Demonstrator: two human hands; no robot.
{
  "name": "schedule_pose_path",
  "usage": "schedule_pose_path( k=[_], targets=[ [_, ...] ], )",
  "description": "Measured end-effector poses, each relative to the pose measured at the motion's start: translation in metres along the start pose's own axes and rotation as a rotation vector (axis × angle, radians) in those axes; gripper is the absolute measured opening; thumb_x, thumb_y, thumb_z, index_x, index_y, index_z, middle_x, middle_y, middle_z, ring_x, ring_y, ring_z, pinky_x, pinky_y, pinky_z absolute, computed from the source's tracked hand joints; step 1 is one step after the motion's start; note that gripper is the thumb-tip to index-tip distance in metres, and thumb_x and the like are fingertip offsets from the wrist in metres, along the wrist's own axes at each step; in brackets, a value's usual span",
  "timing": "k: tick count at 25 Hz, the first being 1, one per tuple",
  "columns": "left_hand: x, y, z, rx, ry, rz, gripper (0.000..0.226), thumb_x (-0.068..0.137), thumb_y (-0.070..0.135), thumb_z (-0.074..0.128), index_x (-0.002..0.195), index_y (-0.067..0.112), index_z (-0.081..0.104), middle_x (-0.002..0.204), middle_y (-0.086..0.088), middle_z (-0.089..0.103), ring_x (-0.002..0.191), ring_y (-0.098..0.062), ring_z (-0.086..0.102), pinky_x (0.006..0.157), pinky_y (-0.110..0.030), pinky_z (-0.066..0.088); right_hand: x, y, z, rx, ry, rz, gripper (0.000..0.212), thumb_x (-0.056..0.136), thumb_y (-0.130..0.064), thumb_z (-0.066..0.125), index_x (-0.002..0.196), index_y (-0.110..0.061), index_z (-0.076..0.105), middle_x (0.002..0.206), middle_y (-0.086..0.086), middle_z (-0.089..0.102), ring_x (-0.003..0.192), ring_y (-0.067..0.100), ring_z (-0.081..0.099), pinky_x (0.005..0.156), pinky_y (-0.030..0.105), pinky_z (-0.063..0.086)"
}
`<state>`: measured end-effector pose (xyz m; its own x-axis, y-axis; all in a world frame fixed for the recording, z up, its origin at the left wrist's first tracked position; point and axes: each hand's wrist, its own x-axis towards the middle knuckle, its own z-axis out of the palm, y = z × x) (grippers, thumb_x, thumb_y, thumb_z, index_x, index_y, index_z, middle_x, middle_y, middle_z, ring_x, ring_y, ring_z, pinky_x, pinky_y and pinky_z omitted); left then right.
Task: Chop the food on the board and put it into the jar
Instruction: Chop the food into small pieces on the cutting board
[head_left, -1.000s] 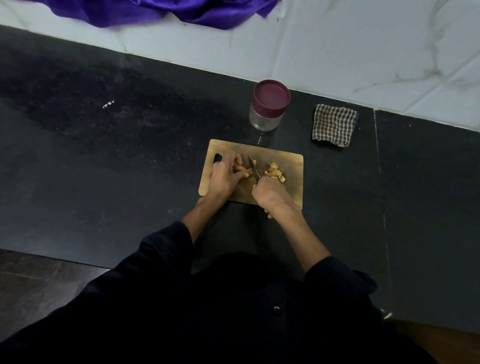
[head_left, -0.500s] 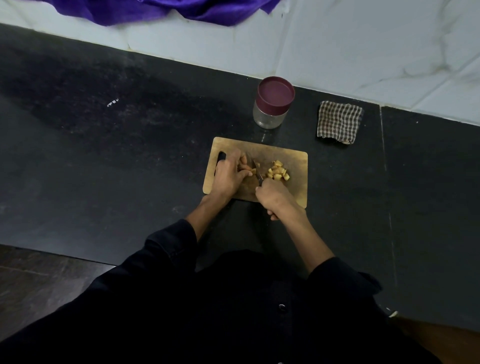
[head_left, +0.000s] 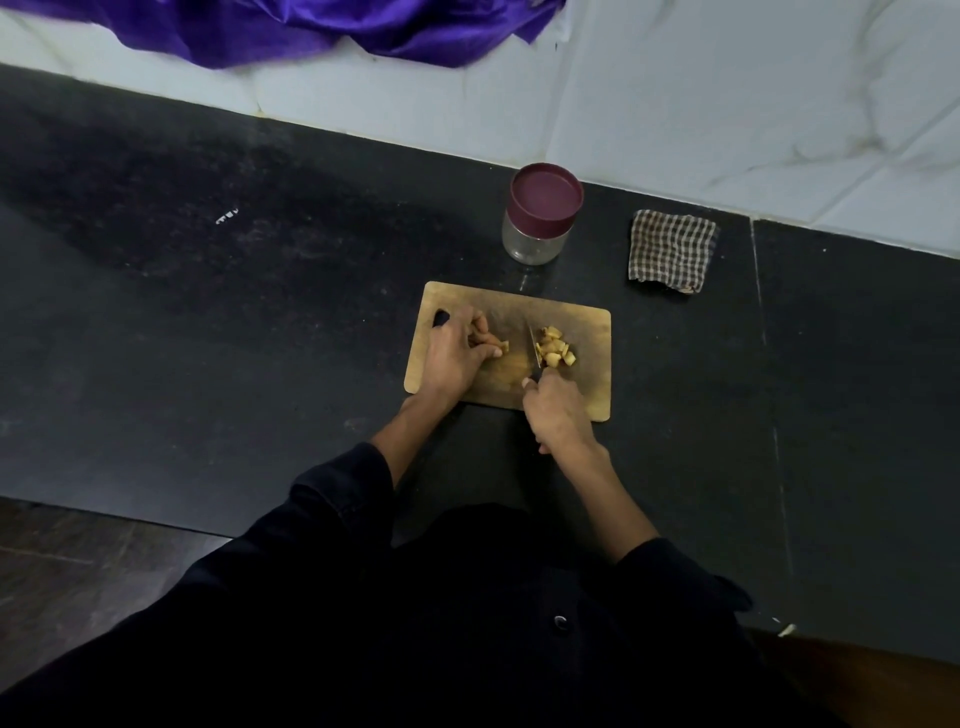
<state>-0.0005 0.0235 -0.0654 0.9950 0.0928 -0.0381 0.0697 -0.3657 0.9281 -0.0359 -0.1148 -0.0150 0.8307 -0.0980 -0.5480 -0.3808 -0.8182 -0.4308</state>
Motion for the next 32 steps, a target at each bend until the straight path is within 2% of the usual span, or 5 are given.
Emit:
schedule_pose_path(
  k=[4,12,21,27,32],
  targets=[
    [0.001,0.000,-0.001,0.024,-0.011,0.010,0.027,0.079,0.001,0.072,0.092,0.011,0.052,0.082,-0.005,0.070,0.080,-0.005,0.069,0.070,-0.013,0.053,-0.008,0.004,-0.003,0.040,0.011,-0.037,0.018,0.104,-0.032,0.040,0.108,-0.015,0.045,0.093,0.007,0.058,0.076,0.025,0.067,0.061,0.043,0.061],
    [0.000,0.000,-0.001,0.045,-0.008,0.031,0.025,0.078,0.000,0.072,0.092,0.008,0.053,0.082,-0.007,0.071,0.081,-0.008,0.070,0.074,-0.020,0.056,-0.009,-0.002,0.007,-0.004,-0.007,-0.091,0.030,0.104,-0.033,0.041,0.120,-0.009,0.050,0.098,0.007,0.060,0.086,0.026,0.068,0.076,0.046,0.059],
    [-0.001,0.002,-0.002,0.074,-0.028,0.029,0.024,0.080,0.000,0.070,0.094,0.007,0.053,0.083,-0.006,0.070,0.080,-0.007,0.069,0.074,-0.017,0.054,-0.005,-0.004,0.007,-0.114,-0.008,-0.105,0.024,0.103,-0.029,0.043,0.116,-0.010,0.050,0.086,0.001,0.051,0.082,0.021,0.064,0.076,0.043,0.059],
    [0.001,0.001,-0.001,0.055,-0.019,0.003,0.025,0.078,-0.001,0.071,0.092,0.008,0.053,0.082,-0.005,0.069,0.081,-0.007,0.069,0.075,-0.022,0.056,0.001,-0.010,0.012,-0.173,0.018,-0.102,0.026,0.103,-0.027,0.044,0.120,-0.009,0.052,0.102,0.008,0.060,0.088,0.021,0.060,0.073,0.037,0.051],
    [0.000,0.001,0.000,0.055,-0.019,0.012,0.026,0.077,-0.002,0.071,0.091,0.009,0.052,0.082,-0.006,0.069,0.080,-0.007,0.069,0.073,-0.019,0.055,0.008,-0.016,0.014,-0.217,0.007,-0.074,0.028,0.101,-0.023,0.046,0.123,-0.007,0.051,0.113,0.013,0.062,0.100,0.028,0.063,0.080,0.039,0.052]
  ],
)
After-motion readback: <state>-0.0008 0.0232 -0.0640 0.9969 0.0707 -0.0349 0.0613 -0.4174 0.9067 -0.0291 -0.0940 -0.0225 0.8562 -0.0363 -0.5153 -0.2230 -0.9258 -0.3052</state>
